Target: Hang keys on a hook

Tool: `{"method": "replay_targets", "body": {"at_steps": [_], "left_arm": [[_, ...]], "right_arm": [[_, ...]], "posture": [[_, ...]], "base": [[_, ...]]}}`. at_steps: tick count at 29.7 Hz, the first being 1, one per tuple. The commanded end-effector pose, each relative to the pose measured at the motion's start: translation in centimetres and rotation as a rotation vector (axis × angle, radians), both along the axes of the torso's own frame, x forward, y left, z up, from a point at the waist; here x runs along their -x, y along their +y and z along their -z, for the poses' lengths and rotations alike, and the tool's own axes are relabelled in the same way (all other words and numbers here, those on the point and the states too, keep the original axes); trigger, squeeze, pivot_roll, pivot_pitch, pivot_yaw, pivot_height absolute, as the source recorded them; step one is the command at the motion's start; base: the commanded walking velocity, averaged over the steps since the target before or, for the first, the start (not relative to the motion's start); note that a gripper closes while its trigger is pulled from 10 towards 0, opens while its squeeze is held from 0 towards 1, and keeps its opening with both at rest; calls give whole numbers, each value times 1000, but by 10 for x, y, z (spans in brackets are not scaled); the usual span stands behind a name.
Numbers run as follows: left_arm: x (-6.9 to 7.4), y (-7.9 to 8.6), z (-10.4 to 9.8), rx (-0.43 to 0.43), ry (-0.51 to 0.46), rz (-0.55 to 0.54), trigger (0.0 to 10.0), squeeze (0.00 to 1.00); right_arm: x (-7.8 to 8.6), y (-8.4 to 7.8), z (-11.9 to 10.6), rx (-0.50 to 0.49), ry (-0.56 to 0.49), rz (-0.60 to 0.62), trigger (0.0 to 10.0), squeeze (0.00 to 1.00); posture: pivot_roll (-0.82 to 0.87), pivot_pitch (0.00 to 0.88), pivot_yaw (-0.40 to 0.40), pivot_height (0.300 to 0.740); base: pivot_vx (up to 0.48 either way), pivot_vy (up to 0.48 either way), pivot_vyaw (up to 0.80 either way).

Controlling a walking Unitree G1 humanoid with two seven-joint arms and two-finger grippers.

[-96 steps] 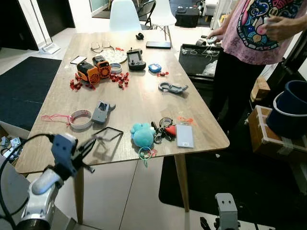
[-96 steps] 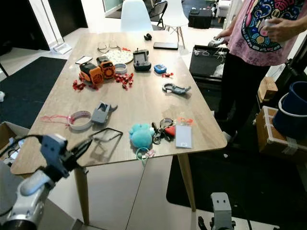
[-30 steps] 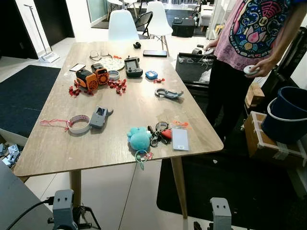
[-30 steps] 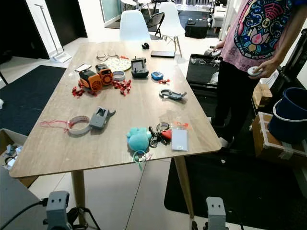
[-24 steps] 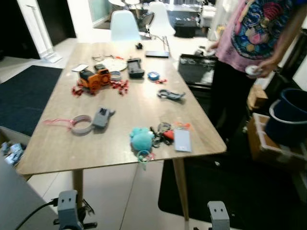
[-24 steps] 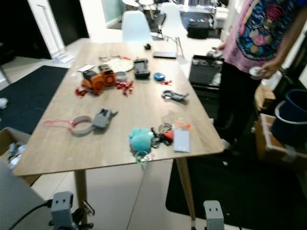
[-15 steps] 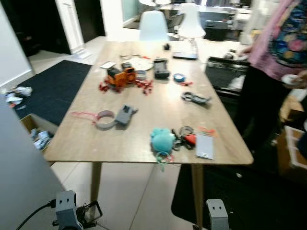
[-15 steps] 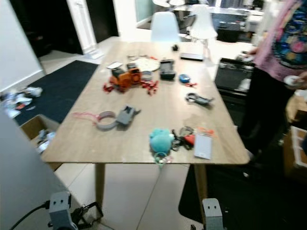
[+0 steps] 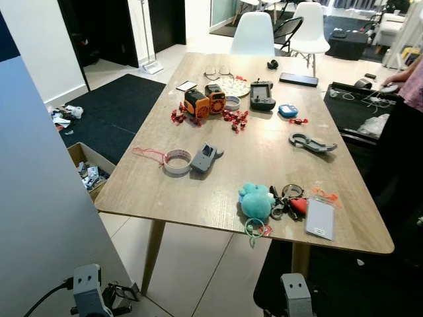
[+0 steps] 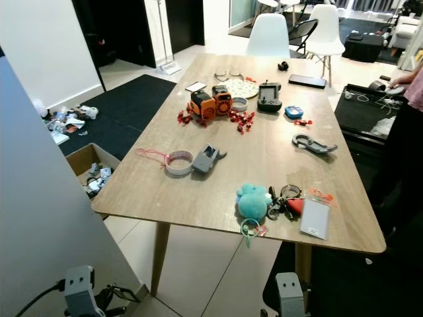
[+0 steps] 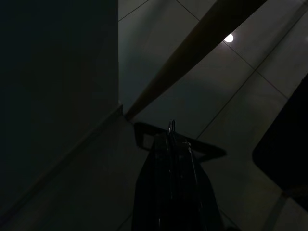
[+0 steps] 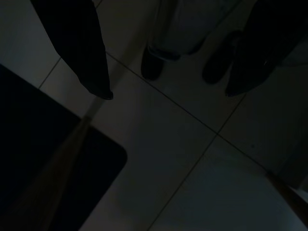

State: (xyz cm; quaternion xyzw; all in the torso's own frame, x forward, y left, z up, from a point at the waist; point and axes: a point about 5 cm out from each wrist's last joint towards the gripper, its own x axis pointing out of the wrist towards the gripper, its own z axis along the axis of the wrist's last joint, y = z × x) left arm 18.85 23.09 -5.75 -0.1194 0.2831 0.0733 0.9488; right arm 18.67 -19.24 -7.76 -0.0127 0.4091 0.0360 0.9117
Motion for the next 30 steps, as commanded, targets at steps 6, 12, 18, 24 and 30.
{"method": "replay_targets", "body": {"at_steps": [6,12,18,24,30], "left_arm": [[4,1,2,-34,10,-11,10000,0],[2,1,0,-53,-3,17,10000,0],[1,0,0,-48,-4,22,10000,0],[2,-1,1,-48,-1,35,10000,0],[2,-2,1,-48,1,41,10000,0]], "right_arm": [[1,2,1,3,8,-13,10000,0],[-1,3,0,4,3,-21,10000,0],[-1,3,0,4,1,-23,10000,0],[-1,3,0,6,0,-27,10000,0],[-1,3,0,8,-2,-31,10000,0]], "posture": [[50,41,-12,740],[52,38,-13,740],[51,35,-12,740],[51,30,-13,740],[53,31,-14,740]], "base": [[0,0,800],[0,0,800],[0,0,800],[0,0,800],[0,0,800]]}}
